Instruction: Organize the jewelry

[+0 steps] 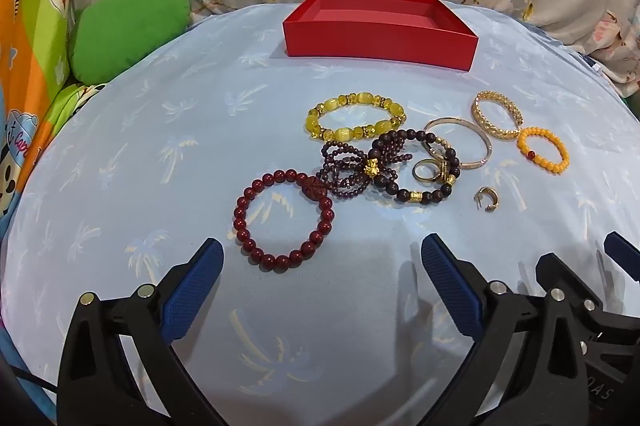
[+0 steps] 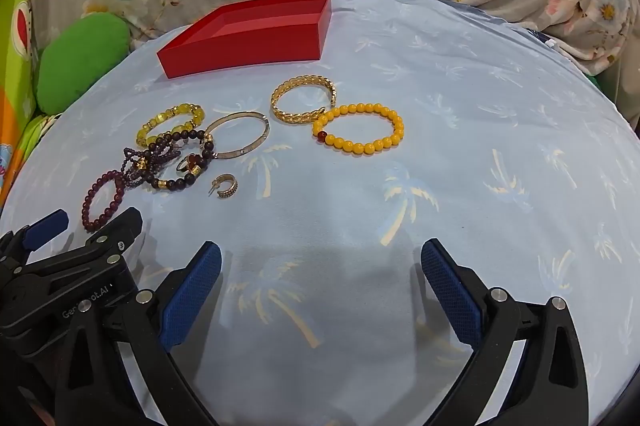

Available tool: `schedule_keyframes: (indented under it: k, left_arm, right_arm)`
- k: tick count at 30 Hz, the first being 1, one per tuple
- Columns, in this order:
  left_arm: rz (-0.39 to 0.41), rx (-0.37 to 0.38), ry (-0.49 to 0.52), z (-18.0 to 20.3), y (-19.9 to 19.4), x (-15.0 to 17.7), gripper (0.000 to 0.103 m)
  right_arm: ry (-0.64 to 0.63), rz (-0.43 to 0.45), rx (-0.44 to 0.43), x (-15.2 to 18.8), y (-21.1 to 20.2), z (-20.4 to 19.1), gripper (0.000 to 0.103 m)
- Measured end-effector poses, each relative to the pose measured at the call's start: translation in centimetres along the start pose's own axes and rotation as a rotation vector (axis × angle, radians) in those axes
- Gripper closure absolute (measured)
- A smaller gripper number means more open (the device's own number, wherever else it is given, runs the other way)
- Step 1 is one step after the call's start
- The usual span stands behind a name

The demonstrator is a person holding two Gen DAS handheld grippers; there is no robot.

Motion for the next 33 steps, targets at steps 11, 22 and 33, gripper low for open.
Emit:
schedule_keyframes:
  k: [11,22,33]
  left_arm:
    - [0.003,0.012,0.015,0.52,-0.44,-0.27,0.008]
    - [0.001,0.012,0.012,0.40,-0.26,-0.32,0.008]
    - [0.003,0.013,0.010,0.31,-0.24,-0.32,0.008]
  right_arm:
    - [-0.021,-0.018,0.032,-0.22,0.22,0.61,0.006]
    - [-0.030,-0.002,0.031,-0.11,0.08,0.36,0.006]
    - [-0.030,-0.001,0.030,-0.04,0.05,0.36,0.006]
Point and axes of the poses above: each gripper's, at about its wrist camera, not at the fingertips, and y roughly the way its jaws point, z to its right, x to its underside, the point moved 10 cm from there along y, roughly the way its jaws point, and after that the axes turned 4 degrees about z, right-handed, at the moved point
